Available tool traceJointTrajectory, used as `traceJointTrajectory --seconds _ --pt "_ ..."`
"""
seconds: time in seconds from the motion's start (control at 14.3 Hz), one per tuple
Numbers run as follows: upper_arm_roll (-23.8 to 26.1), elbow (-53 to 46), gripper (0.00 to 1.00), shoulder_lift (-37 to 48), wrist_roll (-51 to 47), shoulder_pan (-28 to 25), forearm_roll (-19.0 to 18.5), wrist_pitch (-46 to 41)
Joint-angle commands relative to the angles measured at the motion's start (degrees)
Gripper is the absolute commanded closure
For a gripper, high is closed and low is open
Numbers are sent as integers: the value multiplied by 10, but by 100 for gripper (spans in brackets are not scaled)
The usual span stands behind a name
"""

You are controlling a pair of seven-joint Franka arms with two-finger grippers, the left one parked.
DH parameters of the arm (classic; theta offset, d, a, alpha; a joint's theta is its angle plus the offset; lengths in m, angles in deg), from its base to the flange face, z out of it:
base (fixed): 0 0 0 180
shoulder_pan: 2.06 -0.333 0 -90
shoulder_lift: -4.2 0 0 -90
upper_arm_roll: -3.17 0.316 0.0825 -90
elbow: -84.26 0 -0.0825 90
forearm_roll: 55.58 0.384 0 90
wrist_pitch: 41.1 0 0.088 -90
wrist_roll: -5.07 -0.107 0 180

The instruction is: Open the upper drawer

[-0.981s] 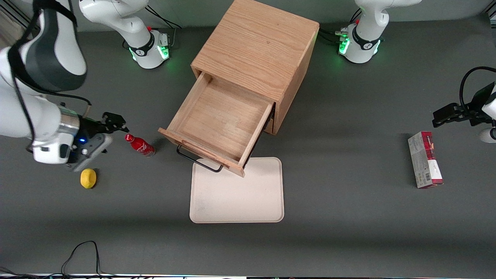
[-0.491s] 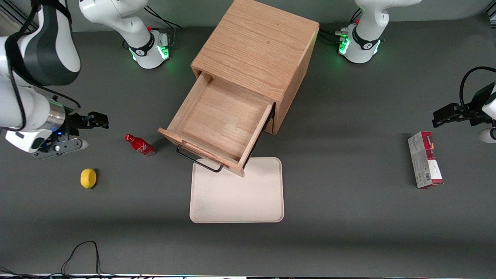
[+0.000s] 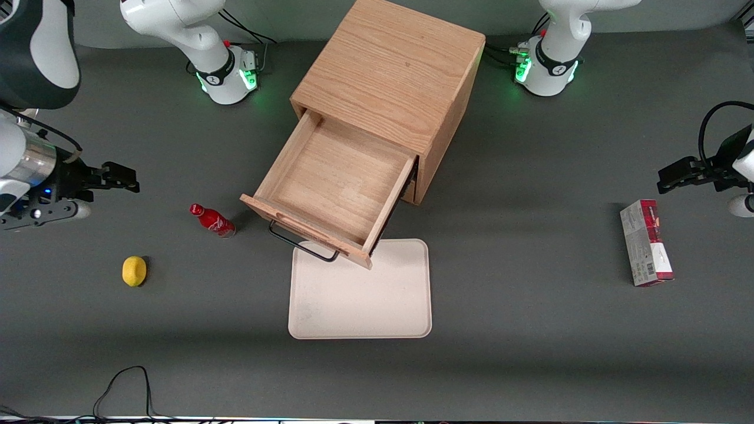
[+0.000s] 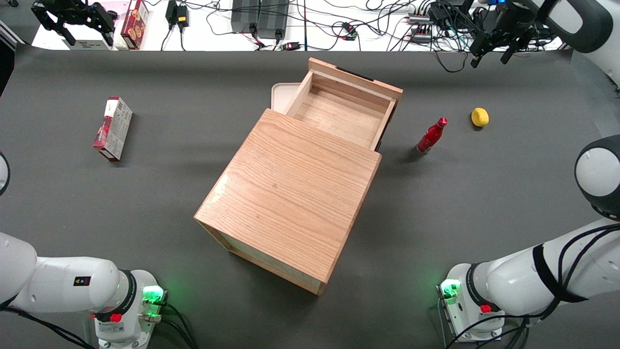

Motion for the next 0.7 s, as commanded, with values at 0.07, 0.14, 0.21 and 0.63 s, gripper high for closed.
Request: traceJointTrajectory --seconds 0.07,0.14,0.21,0.63 --pt "153 12 0 23 -9 151 11 5" --pt "200 16 0 29 1 192 11 1" --pt "220 11 0 29 4 204 11 1" --pt "190 -21 0 16 0 162 10 -2"
